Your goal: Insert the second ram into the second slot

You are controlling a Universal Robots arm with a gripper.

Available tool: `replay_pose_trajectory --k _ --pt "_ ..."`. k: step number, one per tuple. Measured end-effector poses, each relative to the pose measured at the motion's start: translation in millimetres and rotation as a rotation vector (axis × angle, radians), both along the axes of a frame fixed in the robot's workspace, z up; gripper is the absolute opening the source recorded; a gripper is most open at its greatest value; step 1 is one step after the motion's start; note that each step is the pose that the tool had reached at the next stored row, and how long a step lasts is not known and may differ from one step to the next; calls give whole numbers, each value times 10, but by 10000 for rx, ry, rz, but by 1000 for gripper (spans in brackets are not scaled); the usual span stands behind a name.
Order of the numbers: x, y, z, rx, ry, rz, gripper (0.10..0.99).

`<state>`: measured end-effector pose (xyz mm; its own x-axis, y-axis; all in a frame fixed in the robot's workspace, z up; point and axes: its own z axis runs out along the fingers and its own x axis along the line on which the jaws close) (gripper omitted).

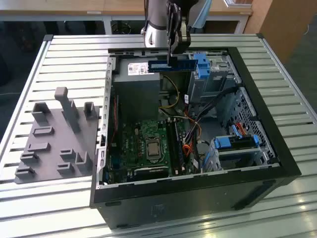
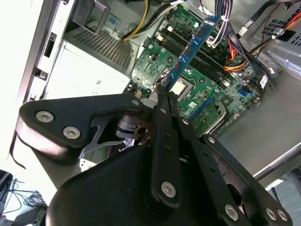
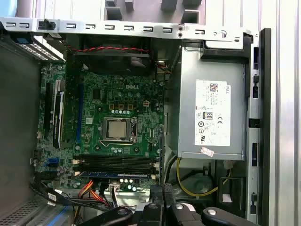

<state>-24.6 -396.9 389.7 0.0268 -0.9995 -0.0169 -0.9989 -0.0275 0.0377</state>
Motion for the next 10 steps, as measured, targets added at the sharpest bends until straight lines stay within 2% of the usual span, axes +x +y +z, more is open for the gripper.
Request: replay_pose_trajectory --k 5,10 --pt "0 -2 0 0 0 0 125" --pt "0 -36 0 0 0 0 125"
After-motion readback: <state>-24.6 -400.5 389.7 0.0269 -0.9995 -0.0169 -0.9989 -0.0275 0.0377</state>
